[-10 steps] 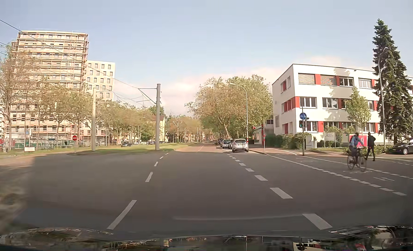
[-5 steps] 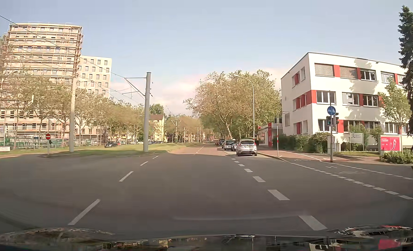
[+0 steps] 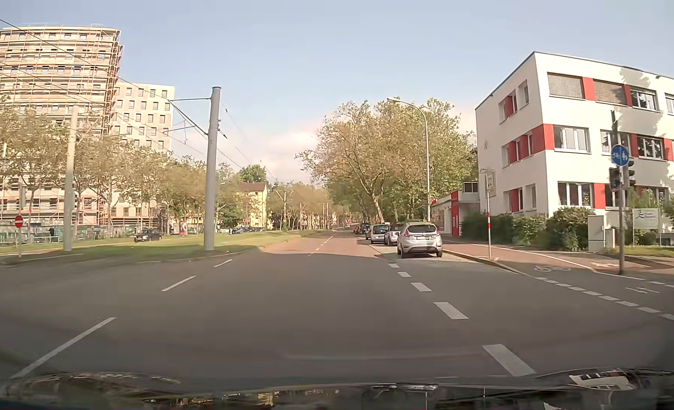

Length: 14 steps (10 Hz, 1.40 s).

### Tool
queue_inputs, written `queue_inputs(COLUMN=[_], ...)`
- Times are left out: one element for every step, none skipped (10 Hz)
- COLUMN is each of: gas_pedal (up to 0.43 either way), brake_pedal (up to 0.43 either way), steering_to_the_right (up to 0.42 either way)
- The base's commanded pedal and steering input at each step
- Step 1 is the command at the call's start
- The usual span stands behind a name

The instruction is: Follow the waypoints while adhering to traffic rules and regulations

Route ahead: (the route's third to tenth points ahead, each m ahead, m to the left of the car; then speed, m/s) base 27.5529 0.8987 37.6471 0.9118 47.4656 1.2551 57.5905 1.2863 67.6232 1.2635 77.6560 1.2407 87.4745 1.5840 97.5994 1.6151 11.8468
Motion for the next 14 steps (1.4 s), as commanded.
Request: queue_inputs(gas_pedal=[0.118, 0.118, 0.118, 0.118, 0.118, 0.118, 0.118, 0.118, 0.118, 0.118, 0.118, 0.118, 0.118, 0.118], brake_pedal=[0.0, 0.0, 0.0, 0.0, 0.0, 0.0, 0.0, 0.0, 0.0, 0.0, 0.0, 0.0, 0.0, 0.0], steering_to_the_right=[-0.003, -0.003, -0.004, -0.004, -0.004, -0.004, -0.004, -0.005, -0.005, -0.005, -0.006, -0.005, -0.003, -0.004])
